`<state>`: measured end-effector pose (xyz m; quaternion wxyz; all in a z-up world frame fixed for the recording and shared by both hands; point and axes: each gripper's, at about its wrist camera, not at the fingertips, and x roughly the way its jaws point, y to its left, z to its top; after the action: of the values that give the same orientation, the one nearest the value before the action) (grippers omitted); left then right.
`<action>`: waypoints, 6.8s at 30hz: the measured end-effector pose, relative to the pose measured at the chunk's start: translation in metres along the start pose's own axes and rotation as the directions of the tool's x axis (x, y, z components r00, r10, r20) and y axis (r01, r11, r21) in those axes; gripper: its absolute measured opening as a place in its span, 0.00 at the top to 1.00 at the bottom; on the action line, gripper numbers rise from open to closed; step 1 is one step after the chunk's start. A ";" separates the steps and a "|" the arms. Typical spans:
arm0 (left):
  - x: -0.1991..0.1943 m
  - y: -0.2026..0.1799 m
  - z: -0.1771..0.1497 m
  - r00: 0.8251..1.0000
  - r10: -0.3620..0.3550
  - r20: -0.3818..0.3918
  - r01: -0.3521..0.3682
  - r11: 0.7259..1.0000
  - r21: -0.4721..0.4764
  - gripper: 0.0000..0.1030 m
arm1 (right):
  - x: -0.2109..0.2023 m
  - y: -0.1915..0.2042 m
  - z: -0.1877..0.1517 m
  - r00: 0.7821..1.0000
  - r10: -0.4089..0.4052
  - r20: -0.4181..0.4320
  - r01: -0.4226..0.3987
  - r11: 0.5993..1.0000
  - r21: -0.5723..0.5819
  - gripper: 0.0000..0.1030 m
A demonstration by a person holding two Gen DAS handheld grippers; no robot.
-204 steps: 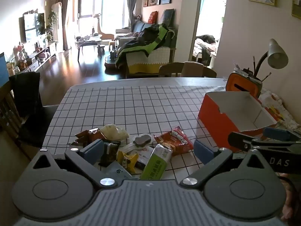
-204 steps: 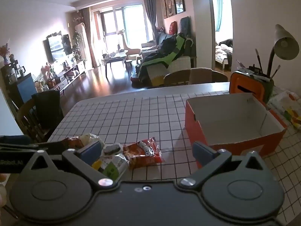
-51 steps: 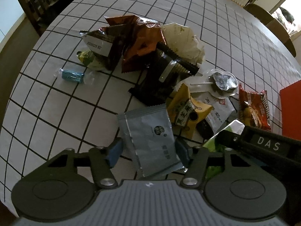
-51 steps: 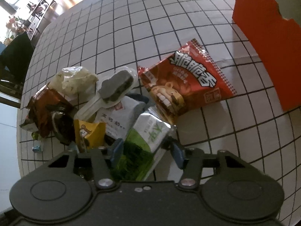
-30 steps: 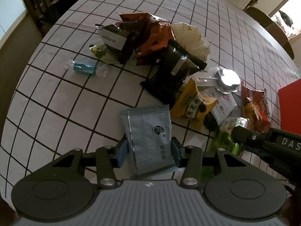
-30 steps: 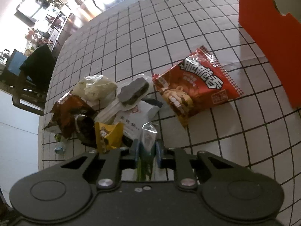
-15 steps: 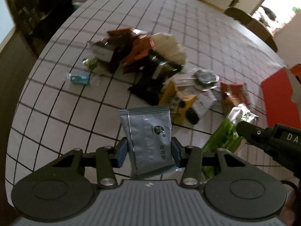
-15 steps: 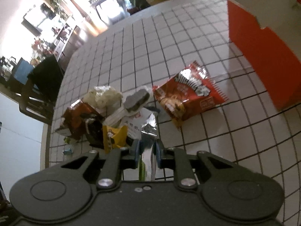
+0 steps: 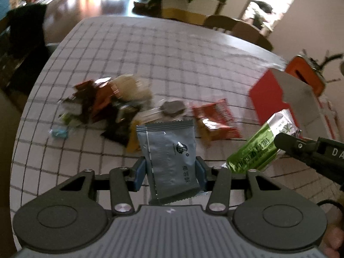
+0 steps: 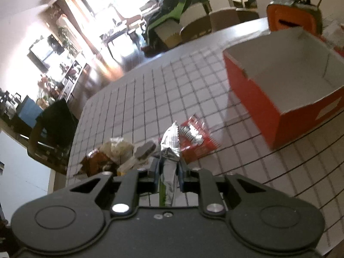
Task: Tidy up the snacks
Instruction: 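Carry both packets into the orange box and open both tools, then withdraw both tools from the box back toward the snack pile, then grasp the blue-wrapped candy with the left tool while the right tool grasps the yellow packet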
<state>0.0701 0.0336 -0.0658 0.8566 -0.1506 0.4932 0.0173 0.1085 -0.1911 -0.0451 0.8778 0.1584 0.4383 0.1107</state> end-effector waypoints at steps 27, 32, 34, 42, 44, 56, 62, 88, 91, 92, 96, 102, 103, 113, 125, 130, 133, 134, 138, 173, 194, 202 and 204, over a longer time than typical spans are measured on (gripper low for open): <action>0.047 -0.246 0.074 0.995 -0.097 0.002 0.092 0.949 0.303 0.54 | -0.031 -0.153 0.131 0.986 -0.100 0.132 0.101 0.995 -0.001 0.85; 0.078 -0.279 0.080 0.997 -0.074 -0.030 0.080 0.939 0.334 0.54 | -0.011 -0.182 0.142 0.989 -0.117 0.090 0.118 0.993 -0.006 0.85; 0.090 -0.291 0.080 0.997 -0.059 -0.045 0.071 0.937 0.343 0.54 | -0.002 -0.194 0.145 0.990 -0.121 0.069 0.122 0.992 -0.007 0.85; 0.133 -0.319 0.086 0.997 -0.004 -0.081 0.035 0.921 0.387 0.54 | 0.034 -0.228 0.151 0.995 -0.095 -0.042 0.095 0.995 0.016 0.85; 0.143 -0.324 0.086 0.995 0.006 -0.095 0.033 0.917 0.398 0.54 | 0.040 -0.233 0.151 0.994 -0.087 -0.065 0.089 0.996 0.023 0.85; 0.182 -0.342 0.078 0.985 0.060 -0.163 0.022 0.888 0.459 0.54 | 0.076 -0.260 0.159 0.982 -0.062 -0.176 0.073 0.996 0.057 0.85; 0.193 -0.341 0.076 0.978 0.090 -0.188 0.007 0.887 0.461 0.54 | 0.083 -0.266 0.162 0.975 -0.065 -0.211 0.081 0.994 0.068 0.84; 0.141 -0.324 0.073 0.994 -0.016 -0.109 0.061 0.903 0.425 0.51 | 0.040 -0.238 0.150 0.981 -0.087 -0.172 0.079 0.995 -0.057 0.77; 0.128 -0.316 0.074 0.996 -0.033 -0.088 0.067 0.903 0.423 0.51 | 0.028 -0.225 0.146 0.985 -0.090 -0.146 0.079 0.994 -0.077 0.77; 0.124 -0.314 0.074 0.996 -0.038 -0.082 0.070 0.903 0.423 0.51 | 0.025 -0.221 0.144 0.986 -0.090 -0.139 0.079 0.994 -0.081 0.77; 0.106 -0.299 0.075 0.997 -0.062 -0.054 0.079 0.907 0.414 0.50 | 0.011 -0.202 0.137 0.991 -0.083 -0.104 0.073 0.993 -0.091 0.76; 0.080 -0.273 0.073 0.996 -0.087 -0.011 0.084 0.908 0.411 0.48 | -0.005 -0.166 0.126 0.996 -0.072 -0.053 0.064 0.988 -0.140 0.75; 0.075 -0.267 0.073 0.996 -0.090 -0.006 0.084 0.909 0.408 0.48 | -0.007 -0.161 0.124 0.996 -0.071 -0.049 0.063 0.988 -0.144 0.75; 0.036 -0.216 0.070 0.992 -0.112 0.064 0.077 0.911 0.404 0.41 | -0.014 -0.116 0.104 0.999 -0.044 -0.003 0.043 0.983 -0.180 0.62; 0.002 -0.142 0.062 0.985 -0.126 0.119 0.079 0.937 0.339 0.29 | -0.005 -0.078 0.086 0.999 0.021 0.027 -0.015 0.977 -0.213 0.21; -0.007 -0.111 0.056 0.983 -0.113 0.144 0.063 0.947 0.315 0.24 | 0.001 -0.060 0.077 0.999 0.036 0.035 -0.025 0.964 -0.266 0.12; -0.011 -0.092 0.052 0.982 -0.101 0.159 0.049 0.952 0.302 0.23 | 0.005 -0.050 0.071 0.998 0.044 0.035 -0.032 0.954 -0.297 0.07; -0.012 -0.086 0.051 0.982 -0.099 0.161 0.047 0.954 0.297 0.22 | 0.008 -0.047 0.069 0.998 0.051 0.029 -0.039 0.951 -0.307 0.06; -0.017 -0.059 0.045 0.981 -0.093 0.170 0.045 0.962 0.268 0.19 | 0.014 -0.035 0.057 0.997 0.065 0.035 -0.049 0.938 -0.343 0.01; 0.034 0.147 0.001 0.983 0.174 0.065 -0.180 0.977 0.111 0.17 | 0.129 0.072 -0.036 0.991 0.014 -0.134 -0.088 0.820 -0.566 0.08; 0.061 0.170 0.018 0.997 0.081 -0.014 -0.073 0.947 0.313 0.18 | 0.174 0.107 -0.053 0.977 -0.007 -0.211 -0.139 0.732 -0.667 0.19; 0.082 0.175 0.026 0.993 0.091 -0.076 -0.052 0.912 0.406 0.47 | 0.185 0.113 -0.059 0.979 -0.038 -0.199 -0.109 0.728 -0.677 0.19; 0.086 0.179 0.028 0.992 0.084 -0.090 -0.039 0.910 0.412 0.49 | 0.187 0.115 -0.059 0.980 -0.044 -0.192 -0.101 0.726 -0.680 0.19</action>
<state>0.1055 0.2017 -0.1689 0.8408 0.0468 0.5351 -0.0673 0.1648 -0.0115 -0.1727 0.8249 -0.1825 0.4475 0.2933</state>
